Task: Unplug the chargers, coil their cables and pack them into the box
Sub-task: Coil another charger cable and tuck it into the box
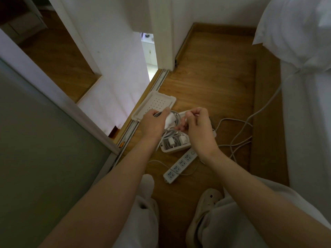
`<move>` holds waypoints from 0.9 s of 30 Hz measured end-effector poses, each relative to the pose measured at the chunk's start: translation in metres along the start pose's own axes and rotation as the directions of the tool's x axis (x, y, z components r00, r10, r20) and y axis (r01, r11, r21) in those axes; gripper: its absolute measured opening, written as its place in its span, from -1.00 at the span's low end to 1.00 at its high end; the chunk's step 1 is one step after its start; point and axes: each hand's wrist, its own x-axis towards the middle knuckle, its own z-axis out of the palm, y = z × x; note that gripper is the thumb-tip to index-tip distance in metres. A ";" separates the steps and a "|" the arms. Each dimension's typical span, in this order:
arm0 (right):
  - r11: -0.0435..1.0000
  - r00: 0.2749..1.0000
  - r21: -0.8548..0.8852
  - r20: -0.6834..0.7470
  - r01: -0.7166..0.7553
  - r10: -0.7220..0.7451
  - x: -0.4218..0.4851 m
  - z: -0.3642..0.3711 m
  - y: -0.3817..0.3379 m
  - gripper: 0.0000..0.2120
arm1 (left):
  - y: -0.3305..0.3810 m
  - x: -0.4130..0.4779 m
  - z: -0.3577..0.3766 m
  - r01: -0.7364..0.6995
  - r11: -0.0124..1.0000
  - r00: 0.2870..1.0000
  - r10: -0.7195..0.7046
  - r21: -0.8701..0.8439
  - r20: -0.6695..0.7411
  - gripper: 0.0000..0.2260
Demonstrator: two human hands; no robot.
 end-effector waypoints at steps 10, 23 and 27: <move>0.975 0.987 -0.156 0.052 0.156 -0.150 -0.014 -0.003 -0.013 -0.93 | 0.005 0.001 0.002 -0.041 0.998 0.998 0.038 -0.055 -0.057 -0.69; 0.255 0.935 -0.904 0.353 0.344 -0.009 -0.003 -0.014 0.007 -0.81 | 0.009 0.000 0.000 -0.086 0.994 0.995 0.083 -0.061 -0.053 -0.76; 0.324 0.940 -0.887 0.341 0.330 -0.024 -0.007 -0.016 -0.001 -0.79 | 0.007 0.003 -0.002 -0.027 0.994 0.998 0.022 -0.104 -0.051 -0.74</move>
